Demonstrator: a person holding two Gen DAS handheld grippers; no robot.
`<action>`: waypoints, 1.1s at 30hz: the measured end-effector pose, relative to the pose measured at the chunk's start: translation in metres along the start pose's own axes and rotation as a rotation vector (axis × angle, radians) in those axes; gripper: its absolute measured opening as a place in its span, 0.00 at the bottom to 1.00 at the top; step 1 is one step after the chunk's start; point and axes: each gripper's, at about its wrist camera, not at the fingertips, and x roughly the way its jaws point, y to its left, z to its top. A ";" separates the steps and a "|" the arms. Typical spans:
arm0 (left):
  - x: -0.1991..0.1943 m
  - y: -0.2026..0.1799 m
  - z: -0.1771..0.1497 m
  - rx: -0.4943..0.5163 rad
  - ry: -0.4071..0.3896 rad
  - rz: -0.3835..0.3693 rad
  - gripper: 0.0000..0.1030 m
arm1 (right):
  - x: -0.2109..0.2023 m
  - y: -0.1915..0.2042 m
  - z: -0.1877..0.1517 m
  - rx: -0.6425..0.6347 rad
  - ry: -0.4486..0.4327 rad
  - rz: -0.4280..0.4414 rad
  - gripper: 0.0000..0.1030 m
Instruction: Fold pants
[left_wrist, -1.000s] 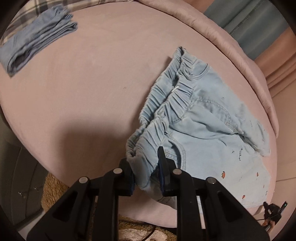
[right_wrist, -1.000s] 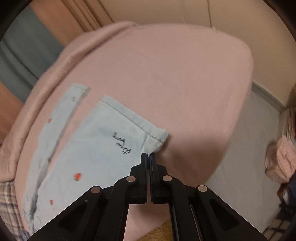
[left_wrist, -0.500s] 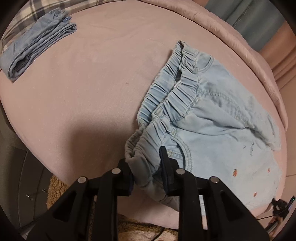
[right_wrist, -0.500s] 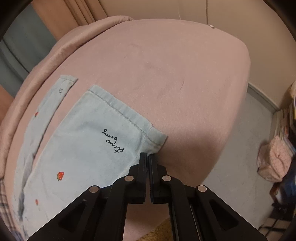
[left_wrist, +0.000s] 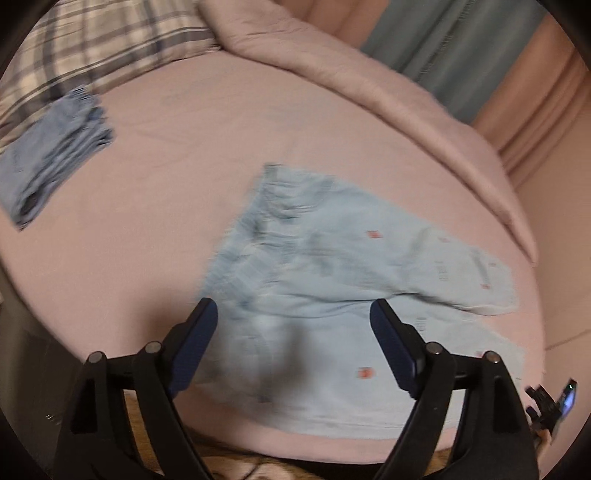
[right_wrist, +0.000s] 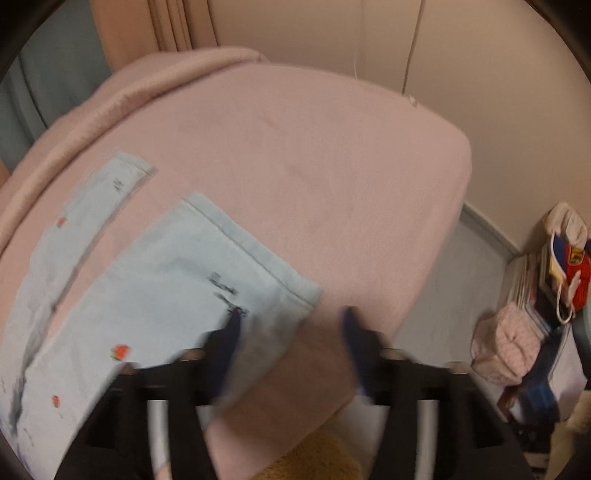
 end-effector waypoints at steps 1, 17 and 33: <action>0.004 -0.011 0.002 0.011 0.008 -0.026 0.83 | -0.005 0.005 0.002 -0.011 -0.017 0.012 0.66; 0.073 -0.082 -0.024 0.045 0.154 -0.110 0.71 | 0.003 0.279 0.062 -0.329 0.122 0.492 0.66; 0.090 -0.070 -0.022 0.002 0.181 -0.077 0.70 | 0.116 0.380 0.047 -0.244 0.259 0.213 0.40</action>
